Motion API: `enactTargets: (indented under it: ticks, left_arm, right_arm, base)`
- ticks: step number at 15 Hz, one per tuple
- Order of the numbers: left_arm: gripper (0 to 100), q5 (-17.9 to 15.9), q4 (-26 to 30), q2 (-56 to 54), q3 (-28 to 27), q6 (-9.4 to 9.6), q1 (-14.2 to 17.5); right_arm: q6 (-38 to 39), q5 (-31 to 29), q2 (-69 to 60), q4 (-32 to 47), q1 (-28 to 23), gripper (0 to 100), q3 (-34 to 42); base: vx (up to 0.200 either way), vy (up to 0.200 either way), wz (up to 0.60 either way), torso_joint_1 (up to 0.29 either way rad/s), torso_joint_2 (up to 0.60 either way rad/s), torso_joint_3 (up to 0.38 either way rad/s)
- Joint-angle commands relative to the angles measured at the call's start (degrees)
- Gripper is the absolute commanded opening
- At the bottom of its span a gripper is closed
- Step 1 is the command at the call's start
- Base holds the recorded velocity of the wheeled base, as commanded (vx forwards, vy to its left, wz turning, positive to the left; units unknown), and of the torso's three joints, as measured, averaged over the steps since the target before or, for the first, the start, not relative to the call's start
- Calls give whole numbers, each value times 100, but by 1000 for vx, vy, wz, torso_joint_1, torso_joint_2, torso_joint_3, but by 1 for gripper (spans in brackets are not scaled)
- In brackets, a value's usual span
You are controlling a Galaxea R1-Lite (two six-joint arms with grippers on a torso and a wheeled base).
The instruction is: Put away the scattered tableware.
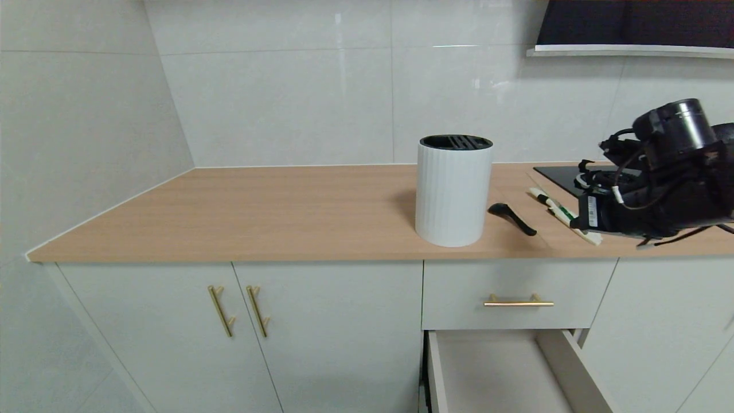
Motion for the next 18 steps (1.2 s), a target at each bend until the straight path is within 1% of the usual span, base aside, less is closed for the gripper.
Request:
enactTargets:
  ticks: [1, 2, 3, 5, 7, 10, 12, 15, 18]
  left_arm:
    - [100, 1, 0, 0, 0, 2, 2]
    - [100, 1, 0, 0, 0, 2, 2]
    - [100, 1, 0, 0, 0, 2, 2]
    - [100, 1, 0, 0, 0, 2, 2]
    - [100, 1, 0, 0, 0, 2, 2]
    - [100, 1, 0, 0, 0, 2, 2]
    - [100, 1, 0, 0, 0, 2, 2]
    - [100, 1, 0, 0, 0, 2, 2]
    - [100, 1, 0, 0, 0, 2, 2]
  right_arm:
    - [-225, 642, -1426, -21, -10, 0, 1085]
    - [-331, 642, -1541, -21, -19, 0, 1208]
    - [-674, 642, -1787, -30, -10, 0, 1489]
    - [-964, 642, -1848, -30, -10, 0, 1621]
    - [-1078, 642, -1839, -30, -19, 0, 1717]
    - [-1570, 642, -1839, -39, 8, 0, 1981]
    - [-1904, 642, -1848, -39, 16, 0, 2113]
    - [-2009, 651, -1918, -39, 78, 0, 2192]
    - [-2291, 686, -2261, -39, 368, 0, 2473]
  base:
    - [0, 0, 0, 0, 0, 0]
    - [0, 0, 0, 0, 0, 0]
    - [0, 0, 0, 0, 0, 0]
    - [0, 0, 0, 0, 0, 0]
    - [0, 0, 0, 0, 0, 0]
    - [0, 0, 0, -24, 54, 37]
    - [0, 0, 0, -139, 342, 195]
    - [0, 0, 0, -176, 448, 261]
    - [0, 0, 0, -170, 461, 289]
